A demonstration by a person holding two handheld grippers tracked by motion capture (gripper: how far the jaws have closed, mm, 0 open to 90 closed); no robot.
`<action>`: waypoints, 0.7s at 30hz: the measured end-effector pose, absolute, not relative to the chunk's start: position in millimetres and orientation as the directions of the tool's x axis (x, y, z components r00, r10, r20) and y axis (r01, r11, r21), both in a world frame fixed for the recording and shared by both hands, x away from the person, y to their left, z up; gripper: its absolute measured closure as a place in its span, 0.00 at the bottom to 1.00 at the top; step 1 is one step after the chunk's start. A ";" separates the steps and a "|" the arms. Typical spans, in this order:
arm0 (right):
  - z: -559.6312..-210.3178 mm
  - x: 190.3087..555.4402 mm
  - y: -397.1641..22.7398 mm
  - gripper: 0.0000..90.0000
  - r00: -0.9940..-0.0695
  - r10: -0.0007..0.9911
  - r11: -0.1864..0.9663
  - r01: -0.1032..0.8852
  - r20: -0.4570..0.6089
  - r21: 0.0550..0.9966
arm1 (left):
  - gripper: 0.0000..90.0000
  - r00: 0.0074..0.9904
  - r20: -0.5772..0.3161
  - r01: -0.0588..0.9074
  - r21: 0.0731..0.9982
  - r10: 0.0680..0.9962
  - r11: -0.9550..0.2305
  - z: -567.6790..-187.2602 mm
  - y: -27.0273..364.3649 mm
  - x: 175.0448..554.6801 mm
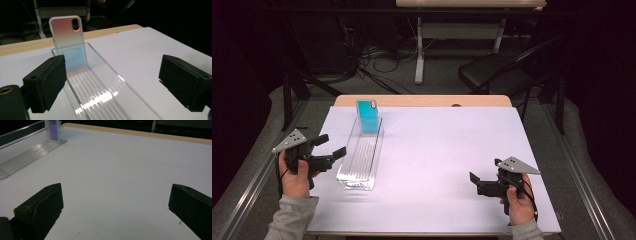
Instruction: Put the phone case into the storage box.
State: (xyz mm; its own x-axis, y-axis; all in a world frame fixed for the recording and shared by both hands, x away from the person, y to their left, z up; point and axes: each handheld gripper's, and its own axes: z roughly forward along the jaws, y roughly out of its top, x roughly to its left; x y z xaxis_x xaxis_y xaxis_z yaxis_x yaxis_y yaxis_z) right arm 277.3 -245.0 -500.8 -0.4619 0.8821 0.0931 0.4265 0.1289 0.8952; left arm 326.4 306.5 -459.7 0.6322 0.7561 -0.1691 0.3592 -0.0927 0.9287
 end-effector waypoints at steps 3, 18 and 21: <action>-503.7 276.8 -249.6 0.00 -0.449 0.889 0.127 0.430 0.090 0.894 | 0.09 0.626 -0.158 0.352 0.931 0.764 -0.096 -465.0 306.3 322.8; -516.4 275.8 -259.5 0.00 -0.407 0.909 0.109 0.443 0.091 0.890 | 0.00 0.666 -0.119 0.329 0.932 0.736 -0.148 -485.6 302.8 313.6; -518.8 276.9 -259.2 0.00 -0.412 0.907 0.114 0.440 0.088 0.890 | 0.00 0.661 -0.122 0.329 0.934 0.741 -0.140 -486.9 303.9 313.3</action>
